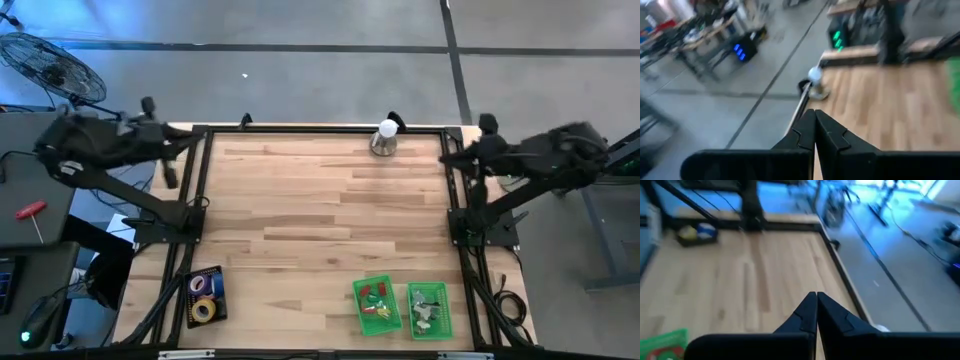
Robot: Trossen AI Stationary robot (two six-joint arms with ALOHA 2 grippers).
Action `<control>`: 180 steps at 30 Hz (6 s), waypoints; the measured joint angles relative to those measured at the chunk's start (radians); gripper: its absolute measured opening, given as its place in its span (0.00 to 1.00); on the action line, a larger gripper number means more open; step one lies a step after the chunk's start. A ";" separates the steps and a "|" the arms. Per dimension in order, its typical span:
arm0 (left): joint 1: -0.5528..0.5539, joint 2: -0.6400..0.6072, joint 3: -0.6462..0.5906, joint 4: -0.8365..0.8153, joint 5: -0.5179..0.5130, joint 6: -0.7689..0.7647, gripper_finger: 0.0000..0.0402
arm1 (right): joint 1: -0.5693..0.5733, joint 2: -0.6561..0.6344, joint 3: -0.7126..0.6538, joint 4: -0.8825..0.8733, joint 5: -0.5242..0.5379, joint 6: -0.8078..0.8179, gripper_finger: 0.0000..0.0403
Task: Pick and place Stapler, Stapler remover, tape
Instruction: Return to Home Position
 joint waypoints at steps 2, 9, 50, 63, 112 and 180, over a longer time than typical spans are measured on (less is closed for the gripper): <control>0.000 -0.096 -0.099 0.084 0.053 0.026 0.00 | 0.007 -0.139 -0.178 0.126 -0.033 -0.033 0.00; 0.000 -0.460 -0.539 0.346 0.159 0.068 0.00 | 0.006 -0.532 -0.731 0.626 -0.190 -0.158 0.00; 0.000 -0.817 -1.567 1.107 0.580 0.060 0.00 | -0.066 -0.657 -1.640 1.506 -0.294 -0.284 0.00; 0.000 -0.820 -1.571 1.102 0.719 0.093 0.00 | -0.159 -0.657 -1.640 1.504 -0.332 -0.209 0.00; 0.000 -0.820 -1.591 1.134 0.728 0.083 0.00 | -0.190 -0.827 -1.641 1.476 -0.187 -0.184 0.00; 0.000 -0.820 -1.592 1.176 0.609 0.118 0.00 | -0.190 -0.827 -1.642 1.477 -0.187 -0.186 0.00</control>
